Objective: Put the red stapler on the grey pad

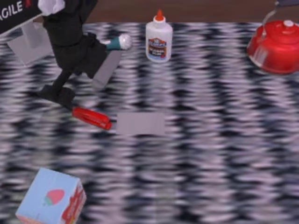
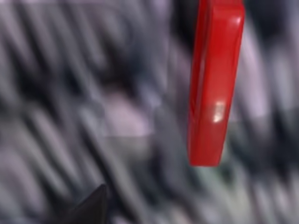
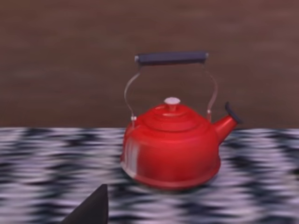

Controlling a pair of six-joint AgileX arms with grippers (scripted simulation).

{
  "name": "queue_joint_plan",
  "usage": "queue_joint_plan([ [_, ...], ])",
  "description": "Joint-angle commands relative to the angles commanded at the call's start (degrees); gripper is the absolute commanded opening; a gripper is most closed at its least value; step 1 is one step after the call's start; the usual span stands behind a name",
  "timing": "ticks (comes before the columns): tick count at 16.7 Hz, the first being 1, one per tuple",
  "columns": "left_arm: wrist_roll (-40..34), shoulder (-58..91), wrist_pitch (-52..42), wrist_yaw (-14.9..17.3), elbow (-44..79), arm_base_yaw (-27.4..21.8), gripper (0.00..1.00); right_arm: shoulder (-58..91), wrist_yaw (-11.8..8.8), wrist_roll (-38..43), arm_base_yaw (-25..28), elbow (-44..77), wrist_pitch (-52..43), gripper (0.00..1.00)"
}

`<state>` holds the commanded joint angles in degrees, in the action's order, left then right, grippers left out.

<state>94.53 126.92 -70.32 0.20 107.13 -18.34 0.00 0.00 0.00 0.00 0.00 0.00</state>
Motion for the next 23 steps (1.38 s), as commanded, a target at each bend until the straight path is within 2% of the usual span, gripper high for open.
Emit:
queue_joint_plan([
  [6,0.06,4.2,14.97,0.03,-9.94,-0.01,1.0,0.0,0.0,0.0,0.0,0.0,0.0,1.0],
  [12,0.13,5.09,17.21,0.04,-11.84,-0.02,1.0,0.0,0.0,0.0,0.0,0.0,0.0,1.0],
  [23,0.13,5.09,17.21,0.04,-11.84,-0.02,0.17,0.0,0.0,0.0,0.0,0.0,0.0,1.0],
])
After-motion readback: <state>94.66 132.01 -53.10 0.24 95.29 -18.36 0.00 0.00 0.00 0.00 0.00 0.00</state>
